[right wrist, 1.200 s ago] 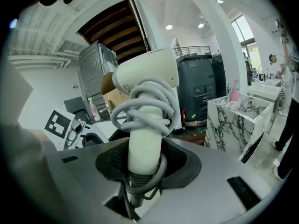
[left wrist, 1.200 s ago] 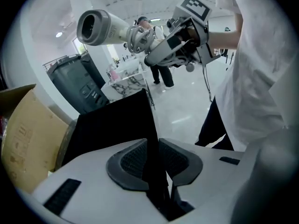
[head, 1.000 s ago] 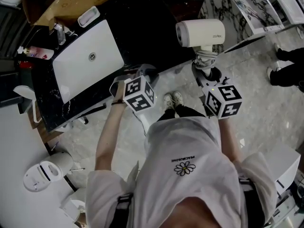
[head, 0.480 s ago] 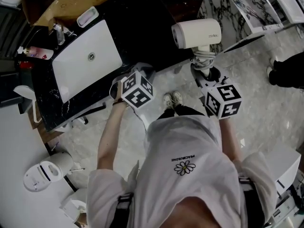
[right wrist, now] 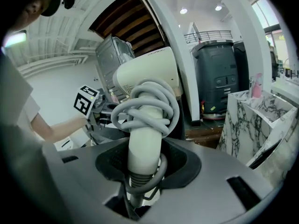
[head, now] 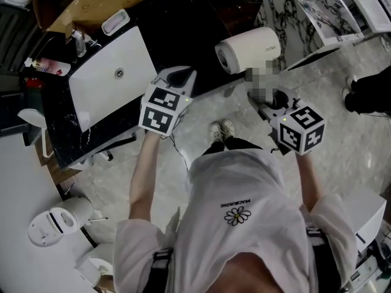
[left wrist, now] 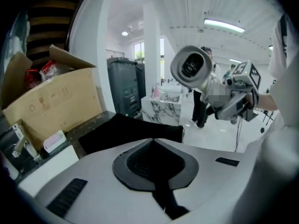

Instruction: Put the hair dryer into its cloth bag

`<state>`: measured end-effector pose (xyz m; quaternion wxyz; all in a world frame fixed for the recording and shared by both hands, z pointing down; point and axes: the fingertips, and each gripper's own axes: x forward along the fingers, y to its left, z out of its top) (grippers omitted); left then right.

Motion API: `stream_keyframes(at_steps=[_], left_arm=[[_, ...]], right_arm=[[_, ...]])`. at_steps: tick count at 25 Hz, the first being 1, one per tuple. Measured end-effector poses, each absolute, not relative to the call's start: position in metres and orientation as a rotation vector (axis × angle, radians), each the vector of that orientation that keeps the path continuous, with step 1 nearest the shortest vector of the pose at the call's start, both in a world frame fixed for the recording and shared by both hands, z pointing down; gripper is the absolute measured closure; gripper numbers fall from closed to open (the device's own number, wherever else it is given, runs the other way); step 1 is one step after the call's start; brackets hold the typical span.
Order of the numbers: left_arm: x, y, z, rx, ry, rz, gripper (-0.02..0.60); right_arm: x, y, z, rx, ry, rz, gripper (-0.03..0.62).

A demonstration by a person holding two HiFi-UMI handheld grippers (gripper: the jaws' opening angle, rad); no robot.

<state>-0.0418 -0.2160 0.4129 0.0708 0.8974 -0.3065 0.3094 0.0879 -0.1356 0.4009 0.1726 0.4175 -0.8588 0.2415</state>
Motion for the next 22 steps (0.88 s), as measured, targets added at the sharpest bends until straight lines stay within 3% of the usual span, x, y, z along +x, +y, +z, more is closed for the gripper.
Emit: stream_keyframes(at_steps=[7, 22], left_arm=[[-0.044, -0.23, 0.372, 2.754, -1.112, 0.65, 0.565], [-0.035, -0.228, 0.366, 2.778, -1.113, 0.651, 0.565]], right_arm=[[0.075, -0.094, 0.4, 0.874, -2.455, 0.801, 0.448], [0.023, -0.004, 0.426, -0.023, -2.295, 1.35, 0.448]])
